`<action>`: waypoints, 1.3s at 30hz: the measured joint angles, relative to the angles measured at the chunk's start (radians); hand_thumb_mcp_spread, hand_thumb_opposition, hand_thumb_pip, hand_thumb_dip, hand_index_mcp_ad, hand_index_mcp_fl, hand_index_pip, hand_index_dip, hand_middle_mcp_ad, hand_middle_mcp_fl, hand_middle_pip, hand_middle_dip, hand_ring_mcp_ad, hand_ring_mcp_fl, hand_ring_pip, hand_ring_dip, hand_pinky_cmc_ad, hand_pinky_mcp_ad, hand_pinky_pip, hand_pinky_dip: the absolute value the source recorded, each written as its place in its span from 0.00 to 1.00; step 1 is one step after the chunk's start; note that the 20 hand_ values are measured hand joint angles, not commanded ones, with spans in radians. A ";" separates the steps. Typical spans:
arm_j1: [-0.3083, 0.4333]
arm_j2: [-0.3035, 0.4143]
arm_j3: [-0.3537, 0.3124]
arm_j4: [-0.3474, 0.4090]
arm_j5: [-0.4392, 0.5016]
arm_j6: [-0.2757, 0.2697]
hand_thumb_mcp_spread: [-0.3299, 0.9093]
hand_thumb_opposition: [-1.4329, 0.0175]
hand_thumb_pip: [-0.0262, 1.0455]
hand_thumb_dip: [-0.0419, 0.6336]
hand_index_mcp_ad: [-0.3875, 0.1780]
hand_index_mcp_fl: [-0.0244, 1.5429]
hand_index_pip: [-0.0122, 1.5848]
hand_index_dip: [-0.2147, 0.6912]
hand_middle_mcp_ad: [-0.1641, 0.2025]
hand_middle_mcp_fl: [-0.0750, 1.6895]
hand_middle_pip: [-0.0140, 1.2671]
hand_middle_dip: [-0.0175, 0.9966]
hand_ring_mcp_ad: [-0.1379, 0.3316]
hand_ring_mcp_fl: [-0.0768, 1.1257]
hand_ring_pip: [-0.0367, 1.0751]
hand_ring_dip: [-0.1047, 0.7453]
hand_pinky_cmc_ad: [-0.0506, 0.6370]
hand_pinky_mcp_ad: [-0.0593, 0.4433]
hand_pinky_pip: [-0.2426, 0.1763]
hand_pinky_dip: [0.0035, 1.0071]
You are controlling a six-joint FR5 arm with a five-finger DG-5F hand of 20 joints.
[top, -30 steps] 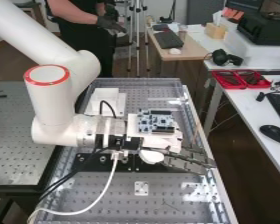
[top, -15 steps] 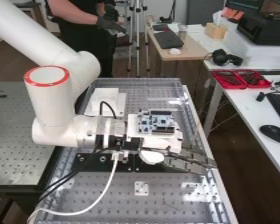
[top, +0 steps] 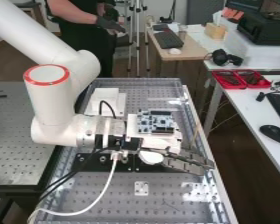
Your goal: Grab the drill bit and place it in the clear container
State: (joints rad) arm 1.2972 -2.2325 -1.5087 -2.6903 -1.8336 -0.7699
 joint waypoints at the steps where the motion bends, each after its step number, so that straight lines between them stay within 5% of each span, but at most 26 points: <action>1: 0.000 0.001 -0.001 0.000 0.000 0.001 0.75 0.35 0.49 0.41 0.32 0.42 0.68 0.43 0.62 0.23 0.12 0.22 0.68 0.14 0.11 0.17 0.62 0.39 0.49 0.19; 39: -0.009 0.003 -0.017 0.011 -0.006 -0.011 0.70 0.40 0.55 0.42 0.34 0.34 0.72 0.38 0.62 0.22 0.11 0.22 0.68 0.14 0.11 0.17 0.62 0.39 0.49 0.18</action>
State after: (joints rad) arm 1.2886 -2.2293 -1.5255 -2.6796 -1.8393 -0.7812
